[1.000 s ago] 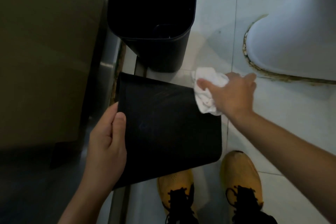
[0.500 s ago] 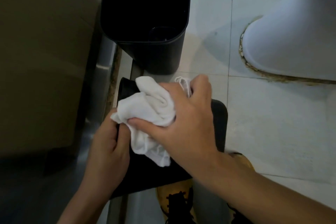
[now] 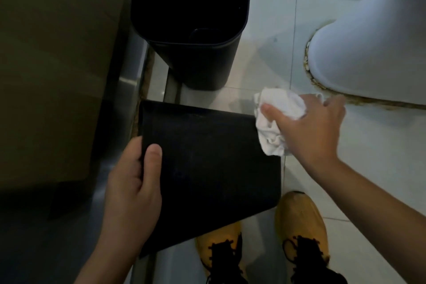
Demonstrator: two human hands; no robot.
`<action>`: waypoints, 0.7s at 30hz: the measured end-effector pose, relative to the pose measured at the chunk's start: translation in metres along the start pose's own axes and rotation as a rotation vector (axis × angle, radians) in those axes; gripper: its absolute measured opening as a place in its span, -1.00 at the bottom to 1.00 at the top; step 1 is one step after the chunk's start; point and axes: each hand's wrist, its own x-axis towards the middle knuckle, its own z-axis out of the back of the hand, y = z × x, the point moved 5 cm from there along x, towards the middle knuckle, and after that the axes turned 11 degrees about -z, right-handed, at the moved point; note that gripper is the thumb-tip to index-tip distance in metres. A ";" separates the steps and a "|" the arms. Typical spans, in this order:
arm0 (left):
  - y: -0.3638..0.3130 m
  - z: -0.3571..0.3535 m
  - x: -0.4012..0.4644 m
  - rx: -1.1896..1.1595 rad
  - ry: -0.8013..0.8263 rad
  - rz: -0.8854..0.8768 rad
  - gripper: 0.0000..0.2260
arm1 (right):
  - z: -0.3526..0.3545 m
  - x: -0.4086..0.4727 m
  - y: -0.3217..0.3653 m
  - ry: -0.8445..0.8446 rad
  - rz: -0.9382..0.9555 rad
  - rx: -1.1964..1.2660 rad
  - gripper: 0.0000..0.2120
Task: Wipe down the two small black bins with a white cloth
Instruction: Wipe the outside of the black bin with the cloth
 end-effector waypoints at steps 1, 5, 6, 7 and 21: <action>0.001 0.000 0.002 -0.025 0.006 0.023 -0.75 | 0.003 -0.002 -0.004 -0.012 -0.003 0.022 -0.21; 0.000 -0.003 0.008 -0.071 0.038 0.065 -0.75 | 0.013 -0.018 -0.003 0.029 0.046 0.193 -0.32; 0.001 -0.004 0.009 -0.069 0.038 0.076 -0.77 | 0.015 -0.023 0.000 0.055 0.071 0.215 -0.36; 0.001 -0.004 0.009 -0.070 0.038 0.084 -0.79 | 0.018 -0.027 0.004 0.085 0.097 0.226 -0.38; -0.135 0.071 0.006 -0.073 0.211 -0.056 -0.78 | 0.167 -0.104 0.070 0.236 0.417 0.353 -0.25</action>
